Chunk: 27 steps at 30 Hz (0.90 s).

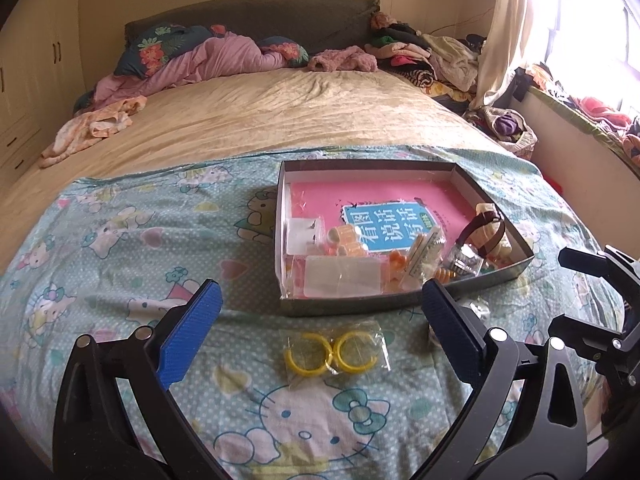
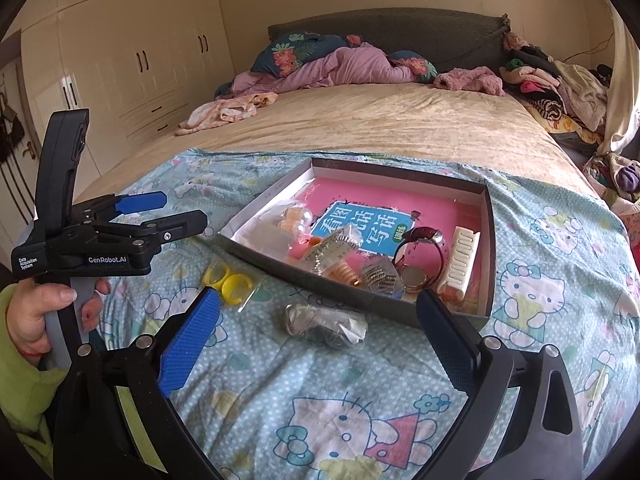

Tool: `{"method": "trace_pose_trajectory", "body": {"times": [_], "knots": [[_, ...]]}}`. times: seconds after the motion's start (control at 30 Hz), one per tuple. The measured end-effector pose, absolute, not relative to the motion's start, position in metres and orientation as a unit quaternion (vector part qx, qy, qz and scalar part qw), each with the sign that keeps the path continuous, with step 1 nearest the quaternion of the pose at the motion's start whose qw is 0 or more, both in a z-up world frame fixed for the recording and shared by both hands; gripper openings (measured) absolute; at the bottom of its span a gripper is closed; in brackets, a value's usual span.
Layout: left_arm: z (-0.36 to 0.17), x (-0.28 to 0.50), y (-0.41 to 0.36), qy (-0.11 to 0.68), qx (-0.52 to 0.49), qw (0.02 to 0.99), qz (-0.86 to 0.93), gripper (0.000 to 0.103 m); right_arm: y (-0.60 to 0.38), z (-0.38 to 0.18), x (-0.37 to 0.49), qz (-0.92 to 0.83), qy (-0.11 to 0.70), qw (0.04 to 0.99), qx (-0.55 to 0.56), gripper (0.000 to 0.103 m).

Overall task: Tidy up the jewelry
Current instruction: 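Withdraw both tools toward the yellow earring bag and foil bag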

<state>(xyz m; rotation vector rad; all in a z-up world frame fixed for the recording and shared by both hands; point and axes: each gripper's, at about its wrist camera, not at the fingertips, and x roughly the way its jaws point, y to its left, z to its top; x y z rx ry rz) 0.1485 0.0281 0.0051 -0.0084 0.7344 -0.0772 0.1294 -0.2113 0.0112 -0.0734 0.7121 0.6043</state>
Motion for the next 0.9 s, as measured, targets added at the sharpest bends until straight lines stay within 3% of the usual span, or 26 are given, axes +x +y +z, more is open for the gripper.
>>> {"method": "trace_pose_trajectory", "body": {"times": [0.9], "knots": [[-0.072,0.164,0.042,0.468,-0.080,0.878,-0.059,0.093,-0.197,-0.072,0.161,0.260,0.431,0.864,-0.001,0.098]]}}
